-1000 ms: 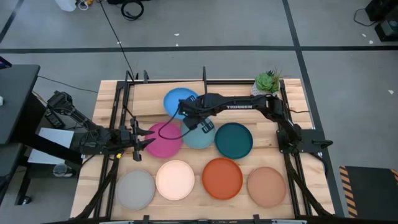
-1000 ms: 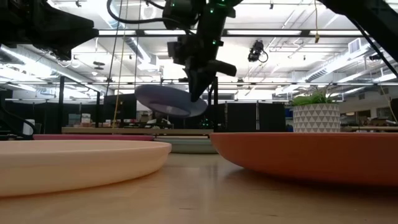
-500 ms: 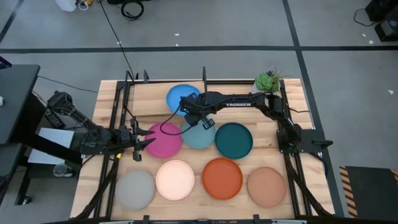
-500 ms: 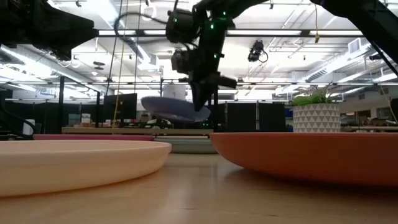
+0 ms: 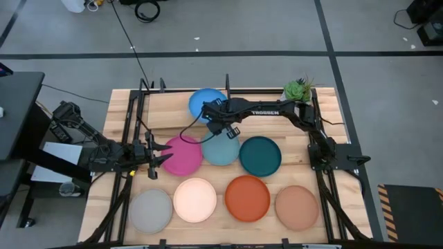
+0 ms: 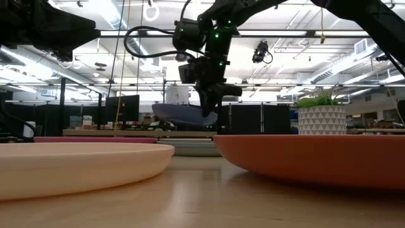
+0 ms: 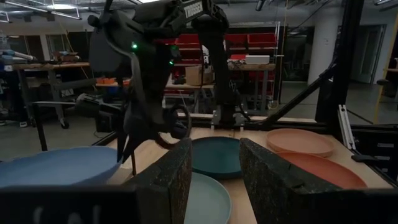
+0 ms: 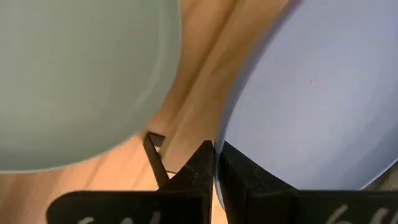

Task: Place and stack plates onto a shelf
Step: Put the blue plate on the shelf, then stack the dark green plate on top of the blue plate on the shelf

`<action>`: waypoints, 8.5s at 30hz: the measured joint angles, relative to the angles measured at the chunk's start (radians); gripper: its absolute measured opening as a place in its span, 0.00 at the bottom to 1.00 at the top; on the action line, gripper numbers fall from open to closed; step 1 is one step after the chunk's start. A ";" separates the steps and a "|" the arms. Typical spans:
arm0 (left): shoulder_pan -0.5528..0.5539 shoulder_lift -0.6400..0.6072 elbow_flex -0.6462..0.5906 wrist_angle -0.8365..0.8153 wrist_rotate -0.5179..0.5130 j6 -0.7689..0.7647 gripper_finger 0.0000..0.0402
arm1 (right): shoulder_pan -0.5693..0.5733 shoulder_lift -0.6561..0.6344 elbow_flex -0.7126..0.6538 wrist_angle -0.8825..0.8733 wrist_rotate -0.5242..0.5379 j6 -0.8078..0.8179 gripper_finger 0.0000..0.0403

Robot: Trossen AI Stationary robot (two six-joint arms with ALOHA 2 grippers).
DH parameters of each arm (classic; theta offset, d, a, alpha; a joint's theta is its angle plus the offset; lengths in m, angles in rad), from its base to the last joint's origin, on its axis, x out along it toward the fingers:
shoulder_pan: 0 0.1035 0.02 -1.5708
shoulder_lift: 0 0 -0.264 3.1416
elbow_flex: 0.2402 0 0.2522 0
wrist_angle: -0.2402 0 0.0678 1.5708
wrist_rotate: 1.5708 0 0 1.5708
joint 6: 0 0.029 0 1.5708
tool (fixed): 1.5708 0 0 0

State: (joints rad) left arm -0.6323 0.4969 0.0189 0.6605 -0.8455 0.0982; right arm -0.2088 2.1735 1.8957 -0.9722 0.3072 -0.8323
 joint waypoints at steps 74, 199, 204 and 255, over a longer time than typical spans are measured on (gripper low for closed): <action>0.000 0.000 0.001 -0.021 0.000 -0.008 0.35 | 0.345 -0.050 -0.274 -0.208 -0.227 1.352 0.54; 0.001 0.000 0.000 -0.022 0.000 0.001 0.35 | 0.372 -0.086 0.034 -0.156 0.067 0.043 0.03; 0.001 0.000 0.000 -0.022 0.000 0.001 0.35 | 0.330 -0.086 0.034 -0.137 0.066 -0.006 0.03; 0.000 0.000 0.000 -0.021 0.000 0.021 0.35 | -0.034 -0.079 0.011 0.039 -0.091 -0.174 0.03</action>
State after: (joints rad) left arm -0.6318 0.4969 0.0193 0.6392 -0.8459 0.1196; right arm -0.2425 2.0945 1.9067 -0.9329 0.2162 -1.0061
